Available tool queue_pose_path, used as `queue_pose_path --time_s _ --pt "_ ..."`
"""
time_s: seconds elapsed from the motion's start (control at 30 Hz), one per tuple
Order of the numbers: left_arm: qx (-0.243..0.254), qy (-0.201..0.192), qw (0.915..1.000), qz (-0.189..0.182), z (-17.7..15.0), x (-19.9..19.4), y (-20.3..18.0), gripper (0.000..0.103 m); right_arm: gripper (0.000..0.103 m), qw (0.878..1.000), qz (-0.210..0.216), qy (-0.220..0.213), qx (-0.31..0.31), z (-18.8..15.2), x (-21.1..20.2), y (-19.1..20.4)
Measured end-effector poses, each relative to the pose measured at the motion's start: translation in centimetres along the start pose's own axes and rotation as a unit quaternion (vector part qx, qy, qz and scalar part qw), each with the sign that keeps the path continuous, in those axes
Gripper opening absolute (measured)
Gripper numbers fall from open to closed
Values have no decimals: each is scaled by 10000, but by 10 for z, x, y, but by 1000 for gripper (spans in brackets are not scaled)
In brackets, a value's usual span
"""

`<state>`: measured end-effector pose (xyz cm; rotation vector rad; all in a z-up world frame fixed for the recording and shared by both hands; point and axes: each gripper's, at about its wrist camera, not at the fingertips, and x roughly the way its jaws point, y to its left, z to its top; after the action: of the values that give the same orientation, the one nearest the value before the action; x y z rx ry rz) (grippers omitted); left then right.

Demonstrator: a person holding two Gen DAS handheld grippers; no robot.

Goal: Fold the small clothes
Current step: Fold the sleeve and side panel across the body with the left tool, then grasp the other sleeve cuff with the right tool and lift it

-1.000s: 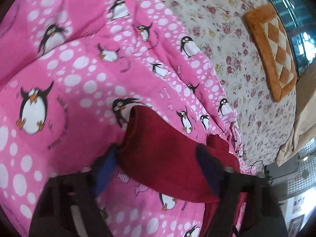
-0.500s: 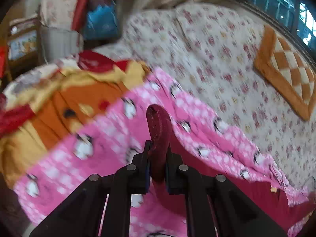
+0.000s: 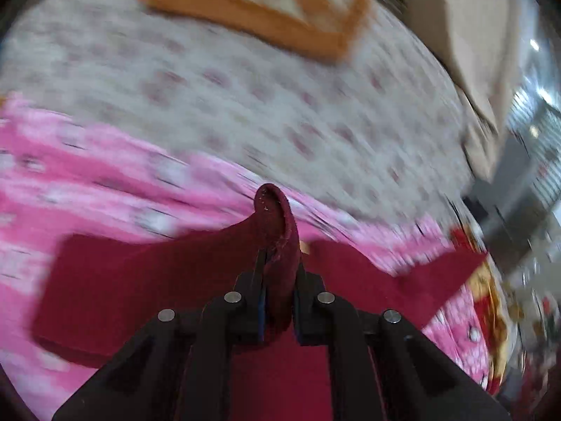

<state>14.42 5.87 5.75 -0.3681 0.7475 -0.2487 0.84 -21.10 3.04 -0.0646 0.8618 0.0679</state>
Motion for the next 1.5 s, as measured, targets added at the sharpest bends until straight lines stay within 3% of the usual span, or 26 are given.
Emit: queue_pose_path --time_s 0.1,0.23,0.27,0.4,0.5,0.6,0.67,0.7,0.77,0.83,0.9,0.97,1.03,1.1,1.23,1.3,1.33,1.5 --pt "24 453 9979 -453 -32 55 -39 0 103 9986 -394 -126 317 4 -2 -18" --pt "104 1112 9920 -588 -67 87 -62 3 103 9957 -597 -205 678 8 -2 -35" --pt "135 1223 9903 -638 -73 87 -66 9 103 9950 -578 -260 772 9 -4 -39" --pt "390 1379 9854 -919 -85 65 -72 16 103 9899 -487 -732 1115 17 -17 -52" --pt "689 1381 9839 -903 -88 37 -68 16 103 9868 153 -1051 1220 27 -23 -55" --pt "1025 1253 9867 -147 -88 6 -46 16 100 9820 1494 -843 796 49 -3 -42" --pt "866 1166 9893 131 -90 -6 -30 16 90 9728 2119 -581 730 65 22 -34" --pt "580 1115 9918 231 -95 -12 -16 16 81 9722 2150 -479 789 70 33 -33" --pt "260 1096 9931 337 -102 -14 0 16 77 9670 2385 -170 885 77 58 -32" --pt "209 1189 9907 624 -109 -11 9 16 73 9674 2286 224 1067 79 86 -31" --pt "121 1104 9919 610 -108 -13 12 16 72 9598 2364 554 1408 76 111 -33" --pt "53 1044 9927 606 -109 -14 13 16 68 9599 2410 509 1342 73 118 -24" --pt "29 1078 9920 656 -112 -10 14 16 52 9586 2628 448 997 78 122 -7" --pt "170 1043 9914 771 -114 -7 7 16 7 9617 2570 431 847 79 126 0" --pt "279 931 9918 825 -118 -10 0 16 6 9703 2033 -320 1274 85 100 -27" --pt "160 888 9926 811 -119 -12 3 16 6 9764 1576 -485 1395 89 91 -44" --pt "84 850 9931 806 -119 -14 5 16 6 9787 1331 -509 1480 89 89 -54" --pt "-150 111 9965 819 -108 -47 11 16 6 9725 1559 22 1731 78 109 -68"
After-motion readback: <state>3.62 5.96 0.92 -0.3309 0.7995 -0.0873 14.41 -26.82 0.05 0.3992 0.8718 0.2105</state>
